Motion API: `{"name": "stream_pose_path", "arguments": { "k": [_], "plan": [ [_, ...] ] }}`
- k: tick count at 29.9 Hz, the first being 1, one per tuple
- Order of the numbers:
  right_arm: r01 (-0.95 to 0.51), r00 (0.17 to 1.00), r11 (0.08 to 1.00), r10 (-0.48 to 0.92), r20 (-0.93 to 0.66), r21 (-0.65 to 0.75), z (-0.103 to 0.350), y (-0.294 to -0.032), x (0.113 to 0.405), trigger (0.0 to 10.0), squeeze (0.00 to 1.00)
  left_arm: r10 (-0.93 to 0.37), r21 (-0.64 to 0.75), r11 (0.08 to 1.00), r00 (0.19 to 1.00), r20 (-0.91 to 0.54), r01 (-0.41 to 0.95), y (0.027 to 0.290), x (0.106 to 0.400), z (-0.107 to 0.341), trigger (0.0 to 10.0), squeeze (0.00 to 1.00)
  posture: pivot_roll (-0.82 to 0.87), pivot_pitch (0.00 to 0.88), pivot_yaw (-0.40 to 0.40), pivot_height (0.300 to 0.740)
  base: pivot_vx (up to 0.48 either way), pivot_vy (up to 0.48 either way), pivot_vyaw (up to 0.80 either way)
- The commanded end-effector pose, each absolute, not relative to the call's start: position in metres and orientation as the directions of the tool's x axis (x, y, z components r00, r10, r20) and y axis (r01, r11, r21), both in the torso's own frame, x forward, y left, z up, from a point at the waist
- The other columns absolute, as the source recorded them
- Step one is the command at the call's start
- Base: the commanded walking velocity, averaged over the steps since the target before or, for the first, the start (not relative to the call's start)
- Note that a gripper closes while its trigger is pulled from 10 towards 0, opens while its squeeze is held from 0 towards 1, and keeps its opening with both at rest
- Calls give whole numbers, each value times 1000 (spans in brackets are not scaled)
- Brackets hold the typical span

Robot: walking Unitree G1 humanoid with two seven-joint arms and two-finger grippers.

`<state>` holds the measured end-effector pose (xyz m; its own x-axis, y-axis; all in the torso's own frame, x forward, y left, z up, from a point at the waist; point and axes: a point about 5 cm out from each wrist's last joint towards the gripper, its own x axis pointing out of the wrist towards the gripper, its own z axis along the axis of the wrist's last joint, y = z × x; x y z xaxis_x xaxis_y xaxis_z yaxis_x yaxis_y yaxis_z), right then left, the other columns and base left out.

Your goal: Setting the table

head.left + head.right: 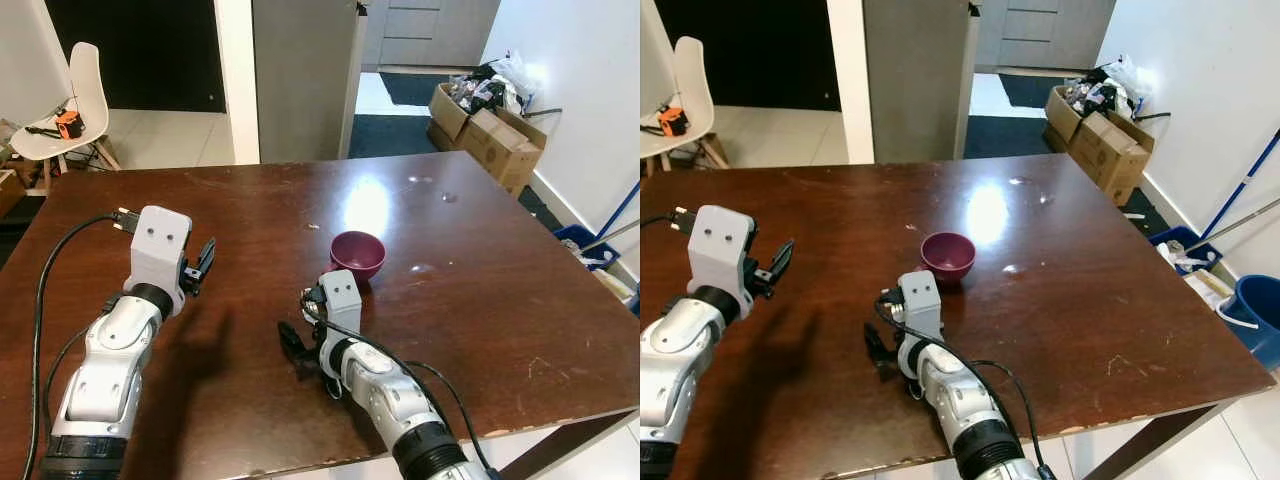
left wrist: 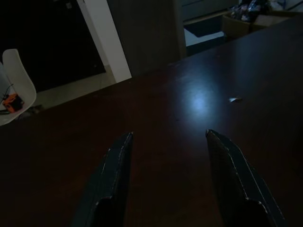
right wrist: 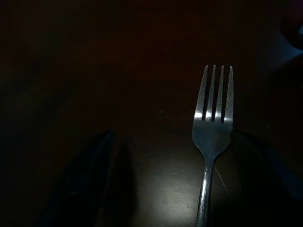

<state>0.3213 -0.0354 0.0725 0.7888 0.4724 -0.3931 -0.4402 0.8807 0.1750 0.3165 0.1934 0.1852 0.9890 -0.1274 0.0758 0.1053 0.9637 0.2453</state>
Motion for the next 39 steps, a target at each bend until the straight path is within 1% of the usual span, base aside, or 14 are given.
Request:
{"name": "stream_pose_path", "arguments": {
  "k": [1,8,12,15,25,30,32,33,34,35,36,37,38,39],
  "plan": [
    [-403,693,901,414,-590,159,26,-49,296,39,0,-138,231,965,989,54,122,189,315,180,10000,0,67,26,28,740,0,0,0],
    [-358,661,918,377,-649,169,5,-60,282,0,0,-143,228,965,988,51,128,186,314,178,10000,0,59,26,28,740,0,0,0],
    [-333,678,926,367,-636,179,7,-62,281,0,0,-146,225,965,988,48,132,185,314,177,10000,0,51,23,30,740,0,0,0],
    [-286,710,941,334,-620,179,10,-69,282,0,0,-155,221,965,987,44,141,181,314,175,10000,0,39,20,34,740,0,0,0],
    [-238,753,957,291,-590,168,14,-82,286,0,0,-168,219,963,985,41,155,177,316,174,10000,0,26,11,41,740,0,0,0],
    [-220,797,960,281,-535,175,24,-87,292,0,0,-173,219,962,984,39,161,175,317,172,10000,0,26,5,42,740,0,0,0],
    [-257,848,949,312,-428,182,44,-87,299,0,0,-173,218,962,984,33,162,174,315,170,10000,0,26,5,42,740,0,0,0],
    [-257,848,949,312,-428,182,44,-87,299,0,0,-173,218,962,984,33,162,174,315,170,10000,0,26,5,42,740,0,0,0],
    [-282,885,941,330,-329,187,62,-87,303,0,0,-167,210,965,986,27,158,174,314,168,10000,0,23,3,45,740,0,0,0],
    [-282,885,941,330,-329,187,62,-87,303,0,0,-167,210,965,986,27,158,174,314,168,10000,0,23,3,45,740,0,0,0],
    [-302,914,937,336,-225,173,82,-89,306,902,0,-160,200,968,987,23,152,174,313,166,10000,0,19,4,47,740,0,0,0],
    [-312,928,936,337,-161,162,95,-91,307,902,0,-155,193,970,988,20,148,174,312,165,10000,0,19,4,47,740,0,0,0],
    [-313,941,937,328,-81,153,111,-94,307,10000,0,-149,181,973,989,18,143,174,312,164,10000,0,8,4,51,740,0,0,0],
    [-297,952,944,304,-27,143,123,-99,307,10000,0,-142,172,975,990,18,137,173,311,163,10000,0,2,4,54,740,0,0,0]
  ]
}}
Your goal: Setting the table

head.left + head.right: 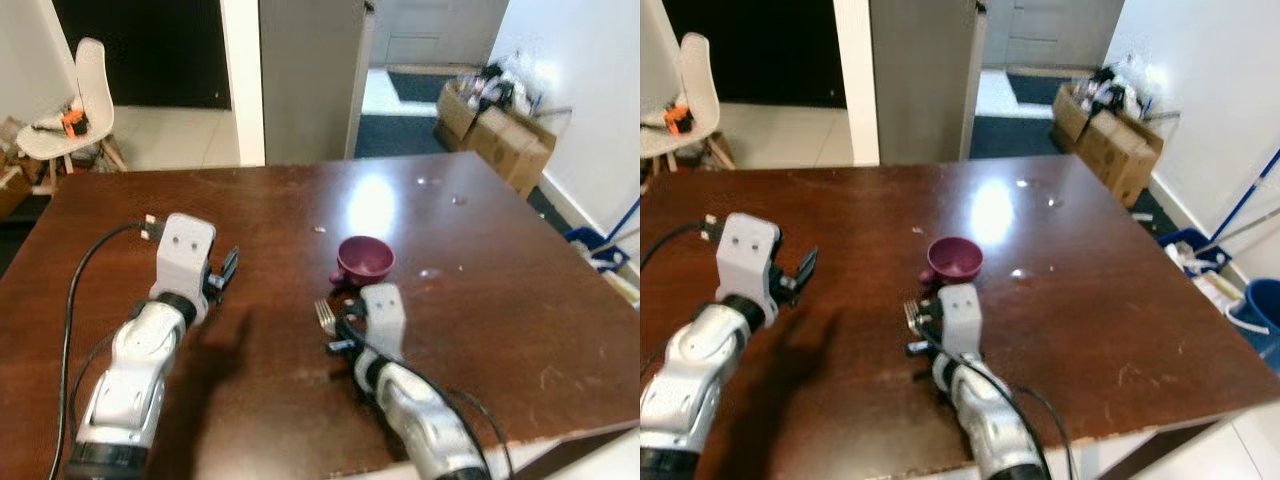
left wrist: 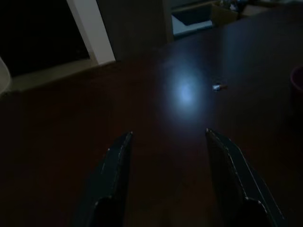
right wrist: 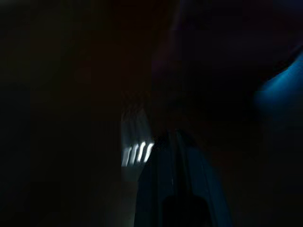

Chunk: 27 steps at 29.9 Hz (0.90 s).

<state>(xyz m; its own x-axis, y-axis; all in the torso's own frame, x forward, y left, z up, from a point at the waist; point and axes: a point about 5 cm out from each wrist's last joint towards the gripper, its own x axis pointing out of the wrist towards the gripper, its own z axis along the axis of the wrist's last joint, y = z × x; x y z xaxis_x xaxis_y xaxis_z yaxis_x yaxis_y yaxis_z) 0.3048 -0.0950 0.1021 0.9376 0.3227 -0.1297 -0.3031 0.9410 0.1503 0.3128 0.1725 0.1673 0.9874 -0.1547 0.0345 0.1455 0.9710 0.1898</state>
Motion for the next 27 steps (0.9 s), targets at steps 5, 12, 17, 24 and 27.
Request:
{"name": "stream_pose_path", "arguments": {
  "k": [5,12,17,24,27],
  "plan": [
    [-252,963,955,232,135,155,155,-111,298,10000,0,-114,133,985,993,6,113,167,308,158,10000,0,-15,2,63,740,0,0,0],
    [-286,958,948,281,55,141,139,-103,289,10000,0,-105,127,986,994,-6,105,165,307,152,10000,0,-26,0,66,740,0,0,0],
    [-285,950,954,294,-104,95,111,-101,282,10000,1000,-101,131,986,995,0,100,163,309,154,10000,0,-17,0,59,740,0,0,0],
    [-255,945,965,264,-195,67,93,-108,284,10000,1000,-94,134,987,996,4,93,164,310,155,10000,0,-11,0,54,740,0,0,0],
    [-263,930,963,271,-249,66,82,-107,284,10000,1000,-91,134,987,996,7,89,164,310,156,10000,0,-7,0,52,740,0,0,0]
  ]
}}
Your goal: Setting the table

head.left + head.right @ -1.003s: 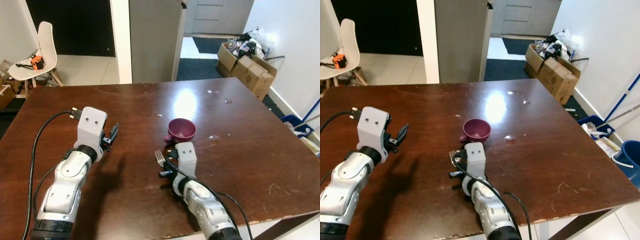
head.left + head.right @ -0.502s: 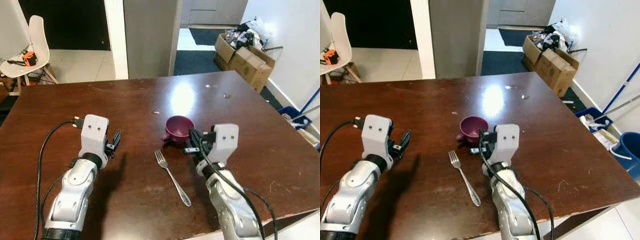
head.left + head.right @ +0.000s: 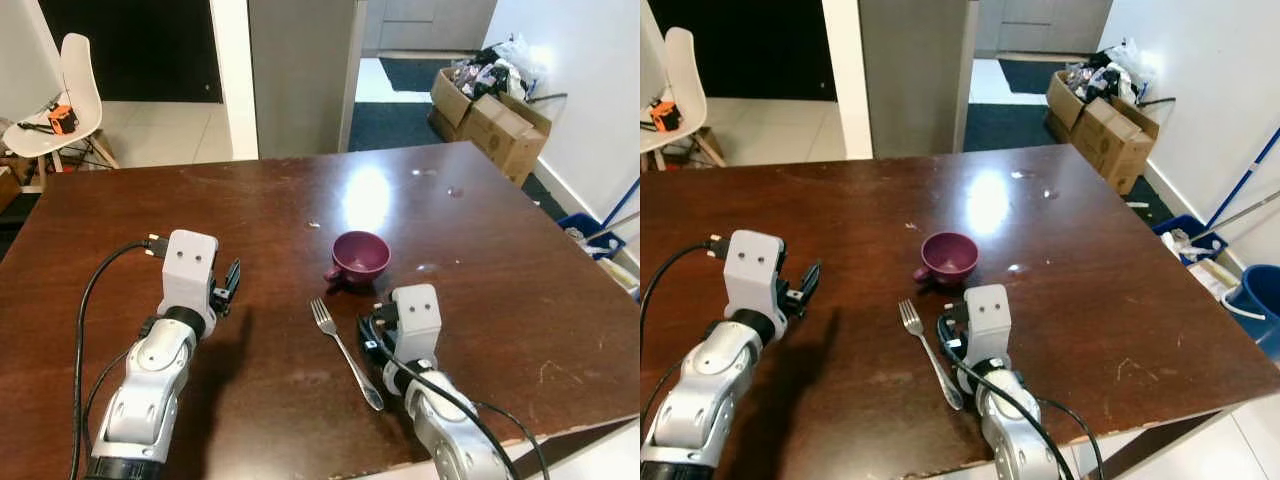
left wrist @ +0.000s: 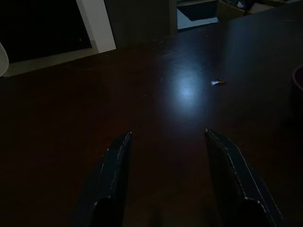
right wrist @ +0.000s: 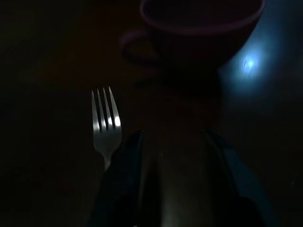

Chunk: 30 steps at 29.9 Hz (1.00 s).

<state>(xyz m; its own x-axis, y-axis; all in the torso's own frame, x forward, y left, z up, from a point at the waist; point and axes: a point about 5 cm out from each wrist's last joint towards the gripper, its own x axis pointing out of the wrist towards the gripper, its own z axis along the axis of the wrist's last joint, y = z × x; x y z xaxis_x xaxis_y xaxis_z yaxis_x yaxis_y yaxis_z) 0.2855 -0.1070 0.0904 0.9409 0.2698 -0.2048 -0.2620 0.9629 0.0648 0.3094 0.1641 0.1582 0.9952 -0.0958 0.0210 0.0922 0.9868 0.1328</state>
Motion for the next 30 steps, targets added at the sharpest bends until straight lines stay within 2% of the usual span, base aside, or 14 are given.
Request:
{"name": "stream_pose_path", "arguments": {
  "k": [1,9,10,16,17,18,23,30],
  "plan": [
    [-271,922,959,282,-265,79,79,-106,284,10000,1000,-90,134,987,996,8,88,164,310,156,10000,0,-4,0,50,740,0,0,0],
    [-347,885,931,366,-288,115,76,-94,281,10000,1000,-87,135,987,996,10,85,164,310,157,10000,0,-2,0,49,740,0,0,0],
    [-381,866,918,397,-304,114,71,-89,279,10000,0,-85,134,987,996,11,83,164,310,157,10000,0,1,2,48,740,0,0,0],
    [-397,836,911,408,-366,110,59,-89,276,10000,0,-83,133,988,996,10,81,165,310,157,10000,0,3,1,48,740,0,0,0],
    [-394,822,914,397,-409,97,51,-90,274,6510,0,-83,133,988,997,10,81,165,310,157,10000,0,4,1,48,740,0,0,0],
    [-400,797,914,384,-466,69,41,-93,270,0,0,-81,132,988,997,11,79,165,310,157,10000,0,3,1,48,740,0,0,0],
    [-395,749,917,354,-560,52,23,-101,262,0,0,-79,129,989,997,12,77,165,310,157,10000,0,5,1,46,740,0,0,0],
    [-368,749,926,347,-564,81,20,-105,262,0,0,-77,128,989,997,13,75,165,310,158,10000,0,6,1,50,740,0,0,0]
  ]
}}
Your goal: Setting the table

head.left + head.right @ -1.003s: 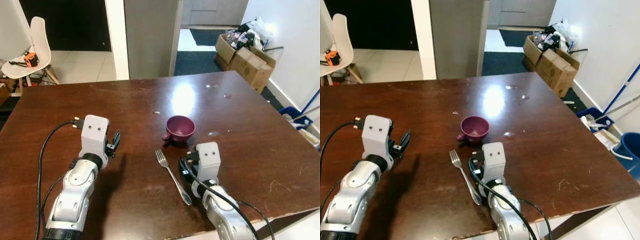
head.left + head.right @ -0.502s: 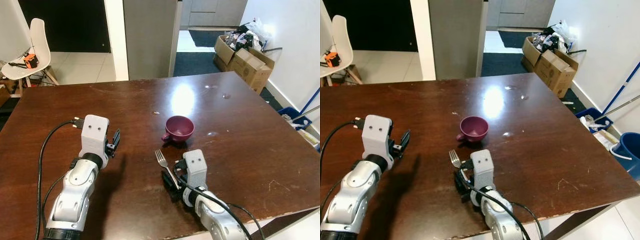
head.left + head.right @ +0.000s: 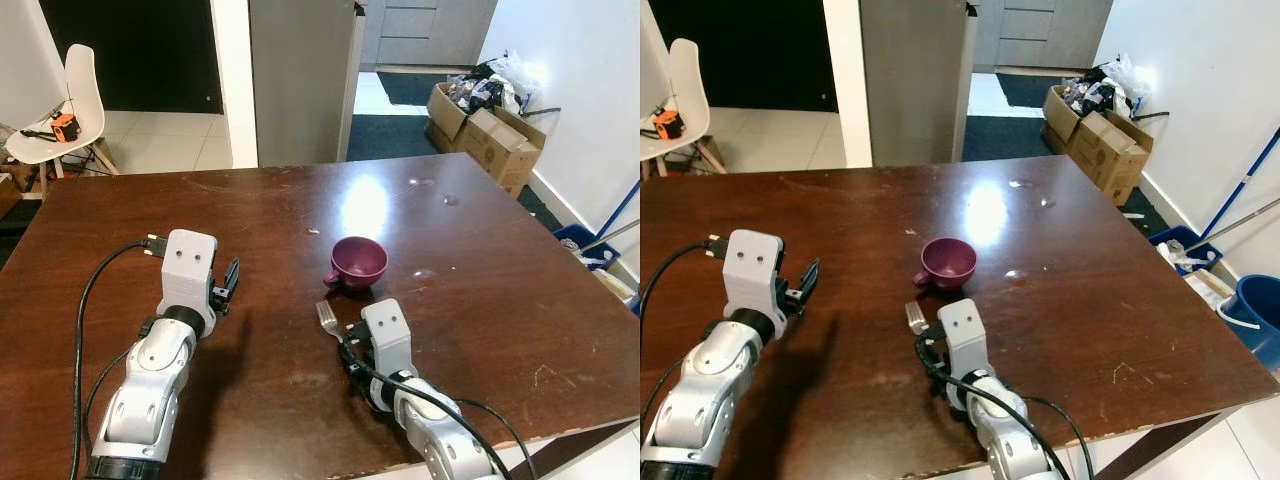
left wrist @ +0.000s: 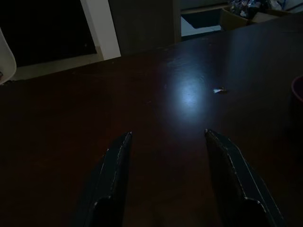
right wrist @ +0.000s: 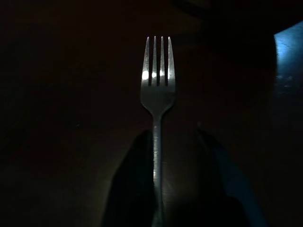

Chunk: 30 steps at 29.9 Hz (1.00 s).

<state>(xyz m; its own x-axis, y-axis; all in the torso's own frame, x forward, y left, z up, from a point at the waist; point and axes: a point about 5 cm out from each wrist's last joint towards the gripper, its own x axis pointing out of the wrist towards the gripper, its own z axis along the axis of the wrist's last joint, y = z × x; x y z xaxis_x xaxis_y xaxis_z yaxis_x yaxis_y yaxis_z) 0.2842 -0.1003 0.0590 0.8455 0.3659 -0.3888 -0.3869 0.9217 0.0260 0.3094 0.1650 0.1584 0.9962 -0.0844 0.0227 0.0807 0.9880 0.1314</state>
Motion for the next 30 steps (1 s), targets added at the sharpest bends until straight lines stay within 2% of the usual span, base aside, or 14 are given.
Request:
{"name": "stream_pose_path", "arguments": {
  "k": [1,8,24,27,28,29,30],
  "plan": [
    [-366,752,927,350,-559,88,21,-104,263,0,0,-77,129,989,997,13,75,166,310,158,10000,0,6,0,53,740,0,0,0],
    [-337,796,935,344,-497,108,31,-98,273,0,0,-84,145,986,997,2,82,171,311,158,10000,0,54,0,88,740,0,0,0],
    [-281,882,953,302,-361,112,58,-104,286,0,0,-79,148,986,997,10,77,170,308,159,10000,0,72,0,69,740,0,0,0],
    [-275,917,957,291,-272,97,76,-105,289,0,0,-82,146,986,997,13,80,169,310,160,10000,0,66,0,70,740,0,0,0],
    [-277,937,955,293,-191,107,92,-105,290,0,0,-85,142,986,996,20,82,167,311,162,10000,0,43,0,64,740,0,0,0],
    [-277,937,955,293,-191,107,92,-105,290,0,0,-85,142,986,996,20,82,167,311,162,10000,0,43,0,64,740,0,0,0],
    [-269,948,958,281,-150,99,100,-106,291,1529,0,-86,140,987,996,25,82,166,311,163,10000,0,33,0,57,740,0,0,0]
  ]
}}
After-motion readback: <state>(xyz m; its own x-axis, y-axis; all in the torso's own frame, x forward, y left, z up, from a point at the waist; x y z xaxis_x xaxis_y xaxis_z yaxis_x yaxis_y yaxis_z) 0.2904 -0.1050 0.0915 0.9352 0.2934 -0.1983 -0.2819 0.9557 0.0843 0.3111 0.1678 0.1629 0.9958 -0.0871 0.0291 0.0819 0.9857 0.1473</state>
